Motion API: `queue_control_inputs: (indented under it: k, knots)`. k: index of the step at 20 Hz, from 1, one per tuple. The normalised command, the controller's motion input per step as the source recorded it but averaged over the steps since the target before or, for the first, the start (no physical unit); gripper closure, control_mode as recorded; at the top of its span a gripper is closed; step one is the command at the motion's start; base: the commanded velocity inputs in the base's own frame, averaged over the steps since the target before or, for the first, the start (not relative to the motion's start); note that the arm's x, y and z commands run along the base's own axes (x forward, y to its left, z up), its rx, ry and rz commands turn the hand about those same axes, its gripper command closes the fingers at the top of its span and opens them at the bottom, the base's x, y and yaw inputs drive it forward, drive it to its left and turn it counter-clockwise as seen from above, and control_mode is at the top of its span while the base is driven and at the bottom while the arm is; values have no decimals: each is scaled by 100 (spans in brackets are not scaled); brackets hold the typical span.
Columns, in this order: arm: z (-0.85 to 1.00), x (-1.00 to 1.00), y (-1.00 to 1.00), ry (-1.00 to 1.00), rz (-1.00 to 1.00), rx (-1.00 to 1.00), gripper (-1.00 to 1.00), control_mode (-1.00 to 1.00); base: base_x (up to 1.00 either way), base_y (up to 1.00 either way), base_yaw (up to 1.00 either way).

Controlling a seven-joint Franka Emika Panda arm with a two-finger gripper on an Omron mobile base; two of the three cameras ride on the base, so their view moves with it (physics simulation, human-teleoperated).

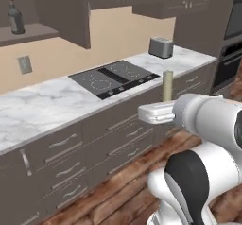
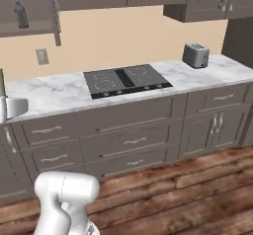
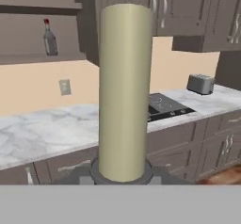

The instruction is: Get the candle and the liquor from the cabinet and move them to the dining counter.

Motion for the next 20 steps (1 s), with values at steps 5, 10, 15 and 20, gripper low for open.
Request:
queue_control_inputs:
  k: [5, 10, 15, 20]
  knots:
    - [0, 0, 0, 0, 0, 0, 100, 100, -26, -2, -52]
    - [0, 0, 0, 0, 0, 0, 100, 100, -16, -5, -53]
    - [0, 0, 0, 0, 0, 0, 100, 100, -10, -2, -54]
    - [0, 0, 0, 0, 0, 0, 100, 100, -5, -5, -52]
